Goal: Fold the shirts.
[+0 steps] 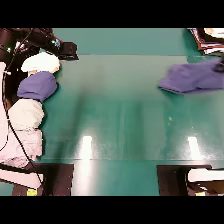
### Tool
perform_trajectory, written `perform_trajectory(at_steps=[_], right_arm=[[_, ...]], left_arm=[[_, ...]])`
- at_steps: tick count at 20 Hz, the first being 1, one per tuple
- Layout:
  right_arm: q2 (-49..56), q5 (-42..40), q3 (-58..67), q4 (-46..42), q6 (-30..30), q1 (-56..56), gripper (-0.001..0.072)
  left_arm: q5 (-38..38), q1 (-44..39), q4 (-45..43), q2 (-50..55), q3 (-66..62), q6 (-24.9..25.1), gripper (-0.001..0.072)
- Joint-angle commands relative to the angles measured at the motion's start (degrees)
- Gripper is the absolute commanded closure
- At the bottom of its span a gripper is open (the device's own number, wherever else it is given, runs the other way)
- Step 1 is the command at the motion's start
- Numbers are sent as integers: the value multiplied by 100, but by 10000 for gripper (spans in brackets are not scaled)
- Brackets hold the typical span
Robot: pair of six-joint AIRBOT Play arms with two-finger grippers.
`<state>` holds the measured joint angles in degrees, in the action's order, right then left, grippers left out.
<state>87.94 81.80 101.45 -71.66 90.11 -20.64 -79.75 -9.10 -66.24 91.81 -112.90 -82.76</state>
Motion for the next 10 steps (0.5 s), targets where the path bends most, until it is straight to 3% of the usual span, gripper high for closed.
perform_trajectory(at_steps=[1,5,10], right_arm=[[-872,-568,-1241,-195,328,-1539,695],[-1707,-975,-2699,-184,400,-2643,695],[-2293,-960,-3930,-184,398,-2785,691]], left_arm=[[2,-9,13,-4,0,2,685],[122,-9,70,-2,0,-42,685],[131,-9,68,-2,0,-33,685]])
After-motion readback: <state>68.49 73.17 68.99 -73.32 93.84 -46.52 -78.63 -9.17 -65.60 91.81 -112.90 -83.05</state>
